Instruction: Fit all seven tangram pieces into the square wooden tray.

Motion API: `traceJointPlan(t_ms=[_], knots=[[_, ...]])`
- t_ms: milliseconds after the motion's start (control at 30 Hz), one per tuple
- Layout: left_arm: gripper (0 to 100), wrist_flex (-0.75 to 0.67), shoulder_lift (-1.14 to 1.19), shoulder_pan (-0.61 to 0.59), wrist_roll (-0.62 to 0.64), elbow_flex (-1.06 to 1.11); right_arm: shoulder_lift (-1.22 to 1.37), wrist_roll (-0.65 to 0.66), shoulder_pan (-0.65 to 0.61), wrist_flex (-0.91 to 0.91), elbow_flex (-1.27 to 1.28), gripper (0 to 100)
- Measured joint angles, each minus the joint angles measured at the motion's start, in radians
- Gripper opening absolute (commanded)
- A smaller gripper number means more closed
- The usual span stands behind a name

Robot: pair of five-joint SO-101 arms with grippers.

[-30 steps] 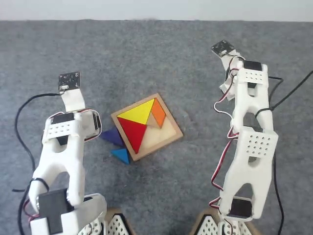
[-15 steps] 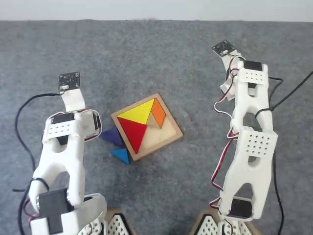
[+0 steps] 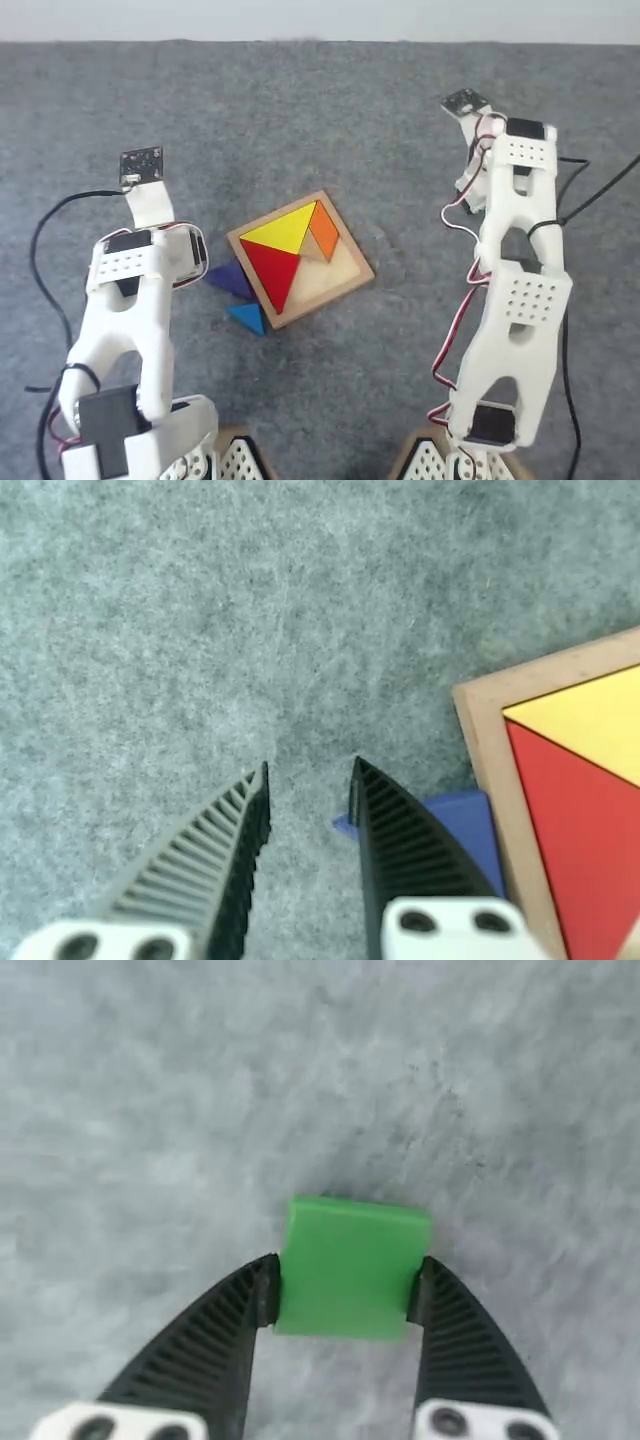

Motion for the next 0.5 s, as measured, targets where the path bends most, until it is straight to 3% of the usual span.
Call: traceJointPlan(t_ms=[333, 500], knots=[[12, 0.000, 0.000, 0.000, 0.000, 0.000, -0.319, -0.129, -0.187, 0.296, 0.000, 13.6], [12, 0.000, 0.000, 0.000, 0.000, 0.000, -0.519, -0.167, -0.269, 0.338, 0.051, 13.6]])
